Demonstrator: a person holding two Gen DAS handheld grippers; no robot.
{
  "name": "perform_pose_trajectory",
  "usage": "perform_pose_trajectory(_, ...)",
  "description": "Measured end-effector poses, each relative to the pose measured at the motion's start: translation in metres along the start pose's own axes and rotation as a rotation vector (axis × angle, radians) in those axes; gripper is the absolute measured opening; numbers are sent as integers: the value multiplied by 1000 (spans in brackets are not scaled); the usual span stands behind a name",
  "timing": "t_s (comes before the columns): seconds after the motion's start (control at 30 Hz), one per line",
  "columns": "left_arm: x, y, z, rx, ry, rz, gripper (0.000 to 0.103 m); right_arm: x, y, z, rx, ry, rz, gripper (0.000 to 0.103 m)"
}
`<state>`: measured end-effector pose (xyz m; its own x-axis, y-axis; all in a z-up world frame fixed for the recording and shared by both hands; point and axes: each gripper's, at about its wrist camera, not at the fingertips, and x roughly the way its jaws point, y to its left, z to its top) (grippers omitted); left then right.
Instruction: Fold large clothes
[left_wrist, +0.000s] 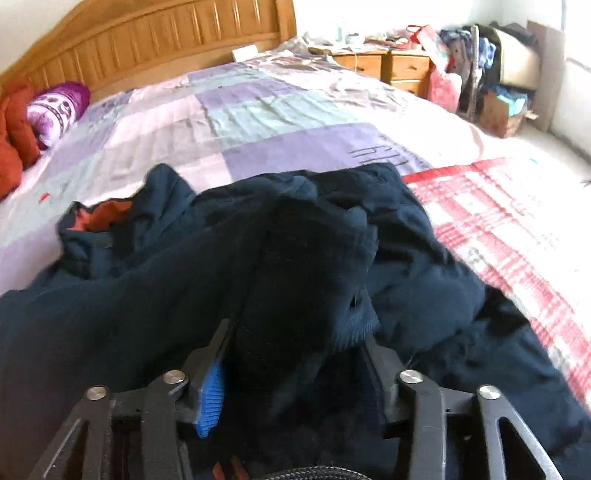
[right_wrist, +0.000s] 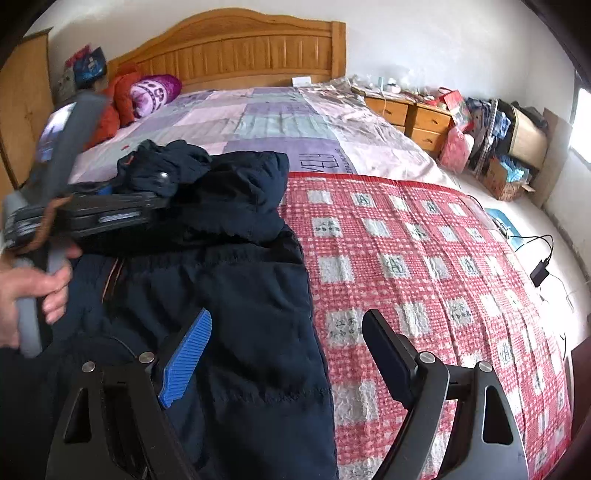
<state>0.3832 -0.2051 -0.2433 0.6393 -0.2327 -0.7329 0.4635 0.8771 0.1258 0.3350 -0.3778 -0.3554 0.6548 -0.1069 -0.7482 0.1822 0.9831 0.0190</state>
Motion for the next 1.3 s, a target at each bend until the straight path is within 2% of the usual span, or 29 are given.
perform_pose_trajectory(0.03, -2, -3, -6, 34, -3, 35, 73, 1, 1, 3, 4, 2, -2, 87)
perform_pose_trajectory(0.1, -10, -7, -23, 100, -15, 77, 81, 3, 2, 7, 14, 5, -4, 87)
perform_pose_trajectory(0.17, -20, -4, -37, 112, -19, 54, 81, 3, 4, 12, 27, 8, -7, 87)
perform_pose_trajectory(0.3, -42, 16, -59, 30, -13, -61, 82, 5, 15, 20, 22, 2, 0, 87)
perform_pose_trajectory(0.4, -54, 35, -74, -33, -11, -82, 90, 11, 31, 29, 4, 8, 18, 87)
perform_pose_trajectory(0.53, -59, 55, -91, -68, 9, -76, 90, 23, 57, 40, -13, 16, 55, 87)
perform_pose_trajectory(0.63, -72, 71, -95, -96, -48, -24, 90, 28, 76, 49, -9, 9, 69, 87)
perform_pose_trajectory(0.8, -102, 120, -96, -216, -178, 171, 90, 42, 107, 60, -28, 26, 77, 87)
perform_pose_trajectory(0.87, -103, 140, -99, -248, -175, 209, 90, 52, 115, 65, -6, 59, 96, 87)
perform_pose_trajectory(1.03, -96, 178, -120, -276, -94, 260, 90, 81, 123, 71, 75, 125, 109, 87)
perform_pose_trajectory(1.1, -96, 186, -131, -273, -73, 274, 90, 99, 124, 76, 109, 146, 74, 87)
perform_pose_trajectory(1.17, -99, 190, -139, -268, -69, 285, 90, 107, 118, 84, 171, 136, 27, 87)
perform_pose_trajectory(1.23, -102, 194, -140, -279, -79, 288, 90, 103, 113, 97, 232, 104, 45, 87)
perform_pose_trajectory(1.3, -101, 202, -133, -302, -98, 287, 90, 87, 125, 112, 172, 22, 13, 87)
